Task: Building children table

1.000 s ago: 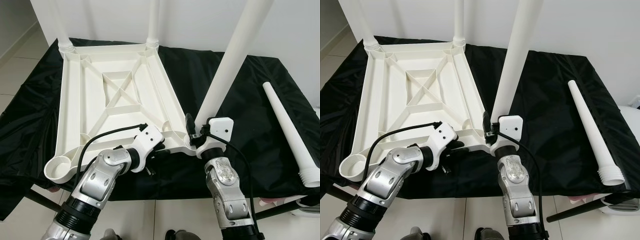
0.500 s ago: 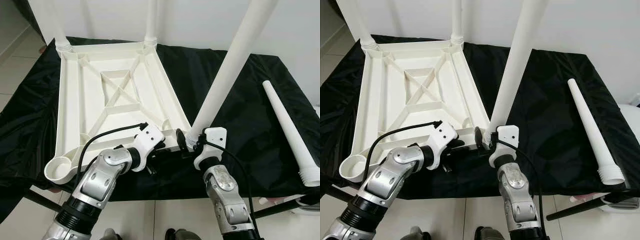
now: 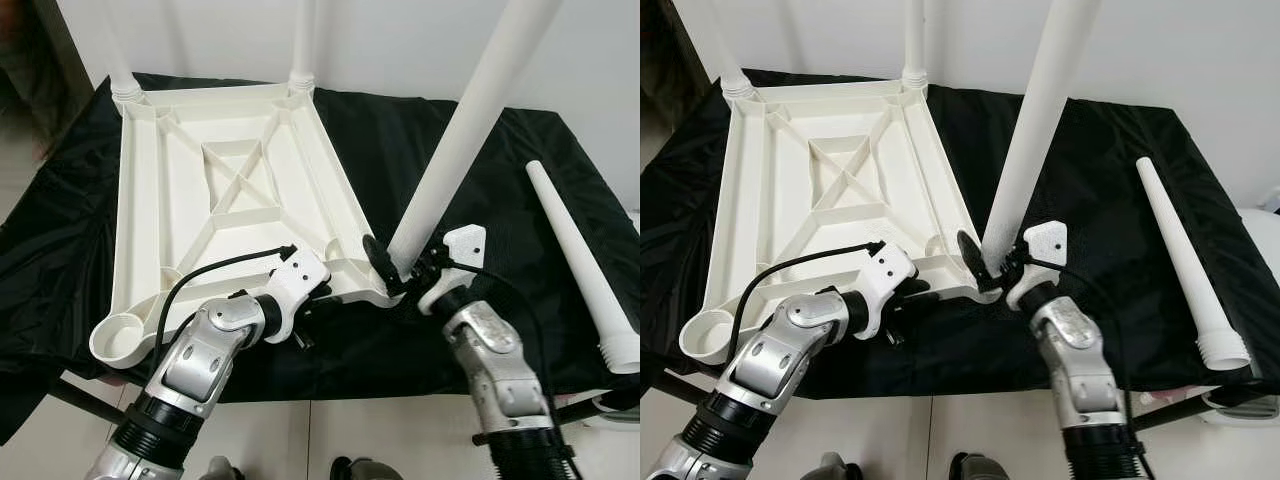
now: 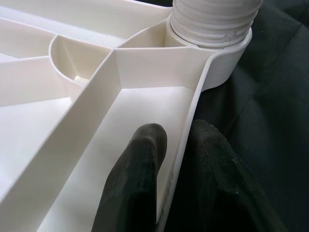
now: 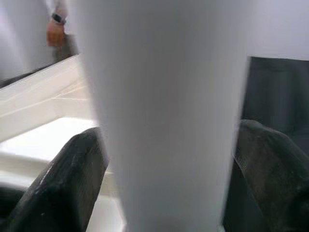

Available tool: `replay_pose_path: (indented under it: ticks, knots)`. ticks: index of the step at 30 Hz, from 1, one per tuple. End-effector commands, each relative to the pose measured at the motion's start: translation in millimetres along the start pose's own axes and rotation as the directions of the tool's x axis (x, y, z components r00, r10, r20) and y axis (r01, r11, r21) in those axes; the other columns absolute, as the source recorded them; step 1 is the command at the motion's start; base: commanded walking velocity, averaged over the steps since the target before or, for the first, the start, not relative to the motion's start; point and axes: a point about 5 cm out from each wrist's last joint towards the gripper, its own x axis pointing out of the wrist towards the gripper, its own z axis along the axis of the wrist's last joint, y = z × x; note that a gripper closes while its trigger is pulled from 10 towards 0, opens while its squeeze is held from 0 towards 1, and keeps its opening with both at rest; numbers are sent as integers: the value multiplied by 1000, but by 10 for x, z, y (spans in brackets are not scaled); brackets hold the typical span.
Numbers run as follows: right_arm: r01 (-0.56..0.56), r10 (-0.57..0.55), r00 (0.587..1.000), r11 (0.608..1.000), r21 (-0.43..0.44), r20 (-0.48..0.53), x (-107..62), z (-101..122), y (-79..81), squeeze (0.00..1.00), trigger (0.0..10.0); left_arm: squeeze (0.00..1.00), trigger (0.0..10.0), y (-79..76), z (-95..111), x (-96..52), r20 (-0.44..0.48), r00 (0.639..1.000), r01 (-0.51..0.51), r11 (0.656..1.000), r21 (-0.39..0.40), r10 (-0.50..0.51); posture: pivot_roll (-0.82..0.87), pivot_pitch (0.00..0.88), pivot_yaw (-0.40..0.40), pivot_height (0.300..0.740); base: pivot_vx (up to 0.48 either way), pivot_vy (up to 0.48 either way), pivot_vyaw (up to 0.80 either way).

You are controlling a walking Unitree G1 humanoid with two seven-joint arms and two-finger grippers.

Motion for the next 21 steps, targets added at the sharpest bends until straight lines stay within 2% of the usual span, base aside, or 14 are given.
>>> replay_pose_path:
  ticks: [1,2,3,7,10,13,17,21]
  knots:
    - [-106,106,994,994,11,-10,-17,17,-56,0,10000,0,10000,-4,25,15,10,1000,-19,1000,-4,19,-72,117,-50,740,0,0,0]
    - [-156,157,987,988,15,-28,-21,17,-93,0,10000,0,10000,-4,26,16,11,1000,-18,1000,-3,18,-72,116,-51,740,0,0,0]
    - [-156,157,987,988,15,-28,-21,17,-93,0,10000,0,10000,-4,26,16,11,1000,-18,1000,-3,18,-72,116,-51,740,0,0,0]
    - [-273,275,958,962,31,-85,-17,3,-223,0,10000,0,10000,-4,31,14,13,1000,-19,1000,-3,19,-71,116,-51,740,0,0,0]
    - [-315,317,942,949,28,-113,-13,-13,-287,0,10000,0,10000,-7,32,12,13,1000,-18,1000,-3,18,-68,113,-51,740,0,0,0]
    - [-315,317,942,949,28,-113,-13,-13,-287,0,10000,0,10000,-7,32,12,13,1000,-18,1000,-3,18,-68,113,-51,740,0,0,0]
    - [-372,370,917,928,11,-152,45,-25,-415,0,10000,0,10000,-10,32,7,13,1000,-13,1000,0,13,-60,109,-44,740,0,0,0]
    - [-381,377,913,925,7,-156,72,-21,-444,0,10000,0,10000,-10,33,4,12,1000,-12,1000,2,12,-60,109,-44,740,0,0,0]
